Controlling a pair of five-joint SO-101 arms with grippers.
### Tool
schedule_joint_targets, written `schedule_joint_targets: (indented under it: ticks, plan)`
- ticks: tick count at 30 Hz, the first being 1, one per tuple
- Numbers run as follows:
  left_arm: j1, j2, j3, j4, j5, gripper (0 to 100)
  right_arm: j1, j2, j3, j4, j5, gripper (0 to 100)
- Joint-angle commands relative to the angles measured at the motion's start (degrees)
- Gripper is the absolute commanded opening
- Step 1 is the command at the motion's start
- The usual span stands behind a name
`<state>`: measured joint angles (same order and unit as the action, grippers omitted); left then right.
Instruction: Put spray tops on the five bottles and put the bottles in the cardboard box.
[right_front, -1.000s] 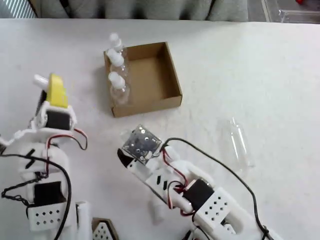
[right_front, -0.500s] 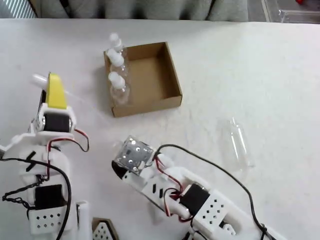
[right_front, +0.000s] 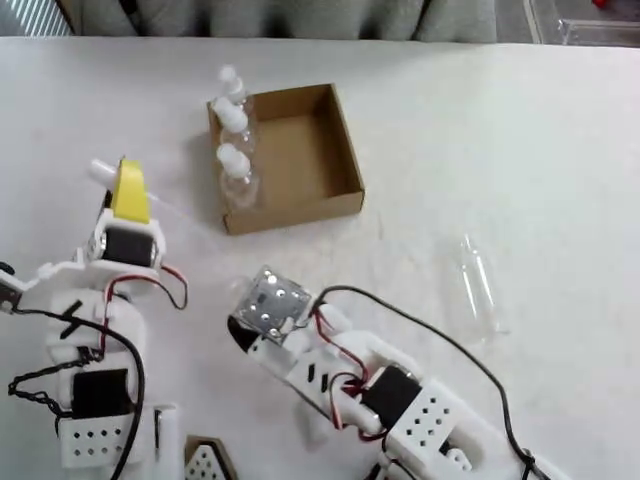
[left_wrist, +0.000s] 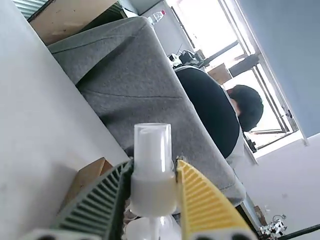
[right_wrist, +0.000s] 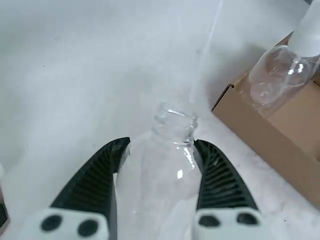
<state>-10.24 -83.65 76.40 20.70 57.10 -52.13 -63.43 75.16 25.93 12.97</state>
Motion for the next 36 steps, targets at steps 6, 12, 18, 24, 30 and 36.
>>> schedule_joint_targets:
  ticks: [6,12,18,24,30,36]
  plan:
    - [2.2,-1.4,-5.9,4.0,0.4,2,0.7,-0.7,-0.4,-1.3,1.9,2.1]
    - [2.2,-6.4,-5.5,6.5,0.4,2,0.7,-0.7,0.4,-1.6,5.5,1.8]
    - [2.2,-18.1,-1.9,9.1,0.4,2,0.7,-0.7,0.4,-1.6,5.5,1.8]
    - [2.2,-18.7,0.4,7.5,-6.9,2,0.7,-0.8,0.4,-1.3,5.5,1.7]
    - [2.2,-17.7,1.5,5.9,-7.8,2,0.7,-1.2,0.4,-1.2,5.5,1.7]
    - [2.7,-17.7,2.7,6.0,-7.8,2,0.7,-1.3,0.4,-1.2,5.5,1.7]
